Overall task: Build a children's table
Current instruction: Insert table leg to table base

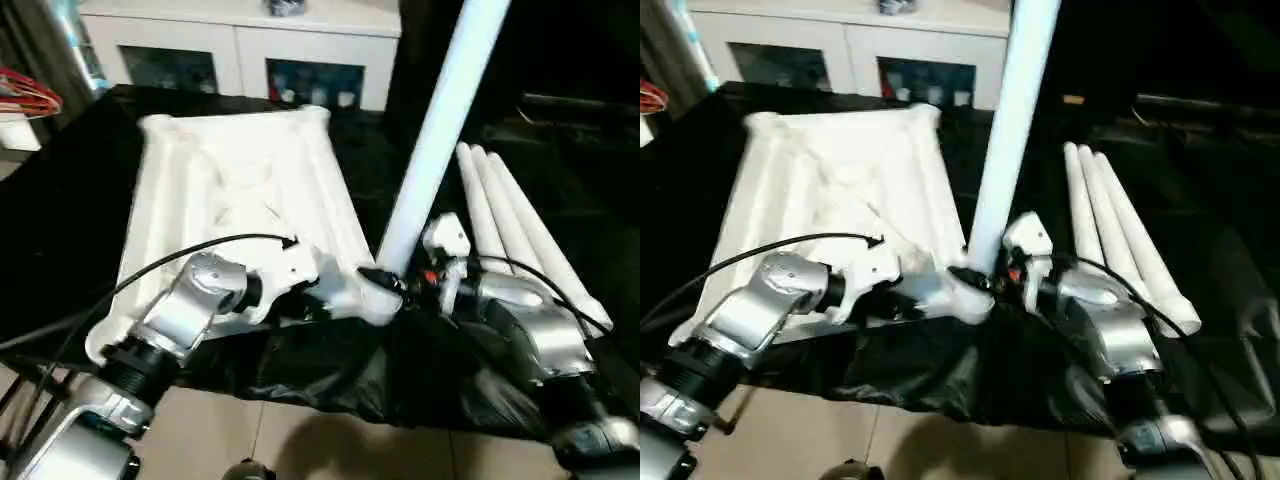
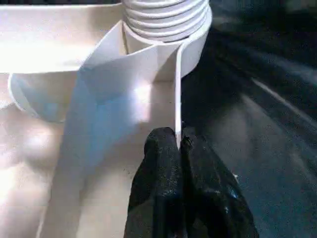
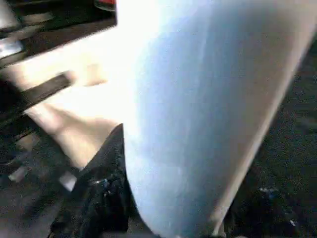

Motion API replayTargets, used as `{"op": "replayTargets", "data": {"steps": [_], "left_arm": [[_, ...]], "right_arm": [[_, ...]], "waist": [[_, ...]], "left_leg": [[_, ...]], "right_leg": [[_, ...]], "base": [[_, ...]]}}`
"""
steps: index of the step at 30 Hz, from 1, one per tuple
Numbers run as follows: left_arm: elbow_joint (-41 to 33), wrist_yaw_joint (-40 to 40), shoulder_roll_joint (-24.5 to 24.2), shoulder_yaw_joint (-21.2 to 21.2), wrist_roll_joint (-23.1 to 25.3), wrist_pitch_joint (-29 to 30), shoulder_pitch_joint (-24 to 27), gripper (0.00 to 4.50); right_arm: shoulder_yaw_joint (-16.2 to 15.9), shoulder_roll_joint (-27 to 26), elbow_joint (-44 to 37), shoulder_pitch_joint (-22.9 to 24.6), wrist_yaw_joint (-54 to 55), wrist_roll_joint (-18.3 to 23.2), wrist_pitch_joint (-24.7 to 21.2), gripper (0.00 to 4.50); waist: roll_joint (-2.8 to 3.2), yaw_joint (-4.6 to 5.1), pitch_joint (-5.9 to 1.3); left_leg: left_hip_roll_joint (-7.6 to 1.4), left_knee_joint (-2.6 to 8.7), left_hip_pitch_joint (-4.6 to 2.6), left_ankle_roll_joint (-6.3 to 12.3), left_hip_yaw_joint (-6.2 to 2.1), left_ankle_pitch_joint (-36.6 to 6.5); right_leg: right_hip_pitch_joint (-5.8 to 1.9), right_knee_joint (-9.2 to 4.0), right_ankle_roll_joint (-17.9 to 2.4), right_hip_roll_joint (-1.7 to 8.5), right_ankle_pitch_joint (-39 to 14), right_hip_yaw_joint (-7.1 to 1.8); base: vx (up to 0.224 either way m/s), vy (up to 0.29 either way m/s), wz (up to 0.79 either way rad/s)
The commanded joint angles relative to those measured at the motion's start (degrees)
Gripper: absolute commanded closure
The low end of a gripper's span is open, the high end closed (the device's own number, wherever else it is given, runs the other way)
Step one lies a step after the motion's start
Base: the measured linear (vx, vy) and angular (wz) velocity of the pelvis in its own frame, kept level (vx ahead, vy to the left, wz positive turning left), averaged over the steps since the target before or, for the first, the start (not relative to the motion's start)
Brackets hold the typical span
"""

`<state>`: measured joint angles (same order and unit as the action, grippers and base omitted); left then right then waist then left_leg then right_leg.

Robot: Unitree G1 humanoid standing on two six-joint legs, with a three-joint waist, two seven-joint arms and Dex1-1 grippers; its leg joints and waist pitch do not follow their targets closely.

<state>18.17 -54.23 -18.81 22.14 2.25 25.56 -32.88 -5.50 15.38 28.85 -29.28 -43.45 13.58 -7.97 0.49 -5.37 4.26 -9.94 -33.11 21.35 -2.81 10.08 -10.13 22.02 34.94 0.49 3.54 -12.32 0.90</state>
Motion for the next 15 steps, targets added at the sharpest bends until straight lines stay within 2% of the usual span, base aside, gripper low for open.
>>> {"op": "replayTargets", "data": {"steps": [1, 3, 4, 5, 6, 9, 10, 11, 12, 15], "left_arm": [[-3.9, 6.1, 3.7, -0.7, 1.0, 3.8, -1.0, 4.5], [-4.0, 11.9, 7.0, -1.1, 2.9, 6.1, -1.1, 4.5], [-4.0, 11.9, 7.0, -1.1, 2.9, 6.1, -1.1, 4.5], [-3.0, 16.2, 9.6, -1.6, 3.8, 6.7, -1.3, 4.5], [-2.1, 19.3, 11.5, -1.9, 4.4, 7.0, -1.4, 4.5], [-1.2, 21.7, 13.0, -1.7, 5.3, 6.9, -1.5, 4.5], [-1.2, 21.8, 13.0, -1.6, 5.3, 6.9, -1.5, 4.5], [-1.1, 22.2, 13.1, -1.3, 5.7, 7.0, -1.4, 4.5], [-1.1, 22.5, 13.3, -1.1, 6.0, 7.2, -1.3, 4.5], [-1.5, 22.6, 13.2, -0.9, 6.3, 7.7, -1.2, 4.5]], "right_arm": [[-0.2, -1.8, 9.3, -0.6, 9.7, -4.7, -1.6, 2.6], [-0.1, -3.5, 12.1, -2.6, 14.2, -6.0, -1.2, 2.6], [-0.1, -3.5, 12.1, -2.6, 14.2, -6.0, -1.2, 2.6], [0.4, -4.8, 13.8, -3.8, 17.0, -6.3, -0.7, 2.6], [0.7, -5.9, 14.9, -4.7, 18.7, -6.4, -0.5, 2.6], [0.5, -7.1, 15.8, -5.1, 18.9, -6.5, 0.2, 2.6], [0.5, -7.1, 15.9, -5.1, 18.9, -6.5, 0.2, 2.6], [0.4, -7.6, 16.1, -5.1, 18.7, -6.5, 0.6, 2.6], [0.4, -8.1, 16.5, -5.1, 18.2, -6.4, 1.1, 2.6], [0.4, -8.5, 17.0, -5.1, 17.5, -6.3, 2.1, 2.6]], "waist": [[0.24, 0.45, -1.91], [0.11, 0.44, -2.0], [0.05, 0.4, -2.04], [0.06, 0.34, -2.17], [-0.19, 0.29, -2.18], [-0.17, 0.01, -2.59], [-0.1, -0.01, -2.7], [-0.26, 0.03, -2.67], [-0.14, 0.03, -2.54], [-0.06, 0.1, -2.25]], "left_leg": [[-3.12, 5.58, -0.56, -2.67, -1.94, -20.8], [-3.0, 5.4, -0.54, -2.12, -1.73, -19.9], [-2.96, 5.27, -0.51, -1.53, -1.64, -18.5], [-2.93, 5.11, -0.5, -0.87, -1.45, -17.1], [-2.9, 4.99, -0.44, -0.32, -1.33, -15.3], [-2.75, 4.58, -0.27, 1.12, -1.14, -10.8], [-2.75, 4.39, -0.28, 2.2, -1.05, -8.4], [-2.75, 4.35, -0.25, 2.65, -0.98, -7.9], [-2.81, 4.43, -0.22, 3.12, -0.99, -8.1], [-2.97, 4.82, -0.43, 2.75, -1.03, -11.3]], "right_leg": [[-0.83, -5.36, -11.6, 4.97, -21.5, -2.01], [-0.94, -5.46, -11.3, 4.88, -20.9, -2.07], [-0.97, -5.45, -11.6, 4.85, -19.3, -2.14], [-1.01, -5.34, -11.9, 4.63, -16.8, -2.14], [-1.12, -5.12, -12.5, 4.47, -13.8, -2.14], [-1.56, -4.51, -13.4, 4.22, -5.9, -1.95], [-1.75, -4.16, -14.3, 4.09, -0.6, -1.76], [-1.78, -4.13, -14.6, 4.05, 0.5, -1.72], [-1.79, -4.16, -14.9, 4.12, 0.8, -1.67], [-1.66, -4.68, -14.8, 4.26, -4.3, -1.66]], "base": [[0.0, 0.0, 0.0], [0.0, 0.0, 0.0], [0.0, 0.0, 0.0], [0.0, 0.0, 0.0], [0.067, -0.017, -0.01], [0.0, 0.0, 0.0], [0.0, 0.0, 0.0], [0.0, 0.0, 0.0], [0.0, 0.0, 0.0], [0.0, 0.0, 0.0]]}}
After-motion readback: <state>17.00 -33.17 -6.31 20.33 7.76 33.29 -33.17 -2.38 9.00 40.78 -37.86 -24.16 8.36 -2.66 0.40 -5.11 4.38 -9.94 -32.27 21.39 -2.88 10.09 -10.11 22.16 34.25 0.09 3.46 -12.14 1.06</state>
